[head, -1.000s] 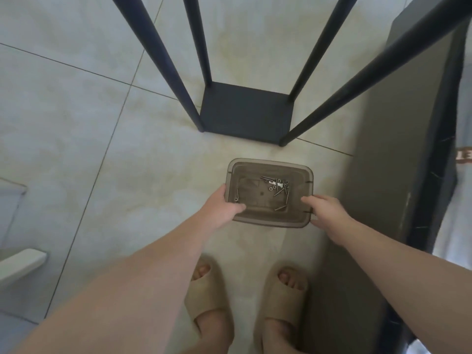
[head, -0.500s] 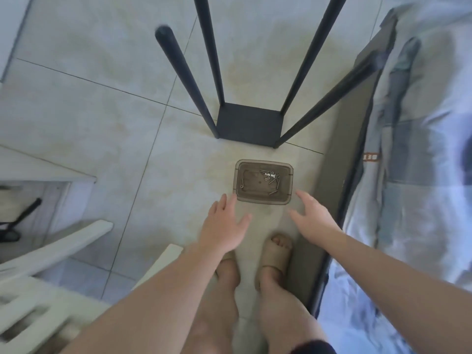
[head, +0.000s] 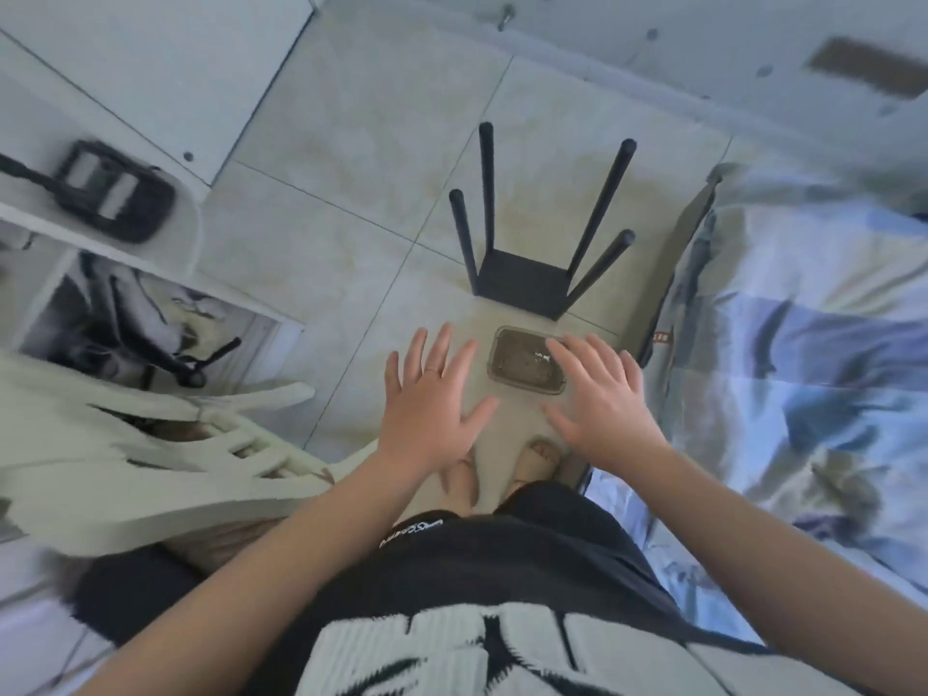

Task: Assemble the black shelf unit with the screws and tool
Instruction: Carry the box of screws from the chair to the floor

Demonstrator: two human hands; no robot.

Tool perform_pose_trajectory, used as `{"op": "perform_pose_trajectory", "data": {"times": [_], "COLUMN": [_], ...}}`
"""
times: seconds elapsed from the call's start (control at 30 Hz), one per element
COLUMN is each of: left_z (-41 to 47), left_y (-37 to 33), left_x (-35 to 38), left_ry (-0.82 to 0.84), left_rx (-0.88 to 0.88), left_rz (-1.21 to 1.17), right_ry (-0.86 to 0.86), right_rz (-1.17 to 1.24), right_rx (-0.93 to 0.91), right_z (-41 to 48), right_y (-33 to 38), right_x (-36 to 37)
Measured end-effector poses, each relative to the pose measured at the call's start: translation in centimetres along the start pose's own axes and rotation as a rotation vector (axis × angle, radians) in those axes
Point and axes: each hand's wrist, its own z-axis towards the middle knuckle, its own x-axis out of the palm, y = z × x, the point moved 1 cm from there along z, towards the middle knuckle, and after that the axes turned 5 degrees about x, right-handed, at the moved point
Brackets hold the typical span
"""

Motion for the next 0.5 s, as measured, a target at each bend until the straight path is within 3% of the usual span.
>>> {"op": "perform_pose_trajectory", "data": {"times": [0.2,0.5], "left_z": [-6.5,-15.4], "left_y": [-0.9,2.2], "left_x": [-5.3,-11.3], "left_ry": [-0.221,-0.730], "left_rx": [-0.143,-0.285], "left_rz": [-0.028,-0.028], "right_ry": [-0.011,0.027], "right_rz": [-0.054,-0.119], "right_rx": [-0.254,-0.705], "right_z": [-2.7,-3.4], "right_y": [3.6,15.5], "right_x": [-4.6,-9.9]}}
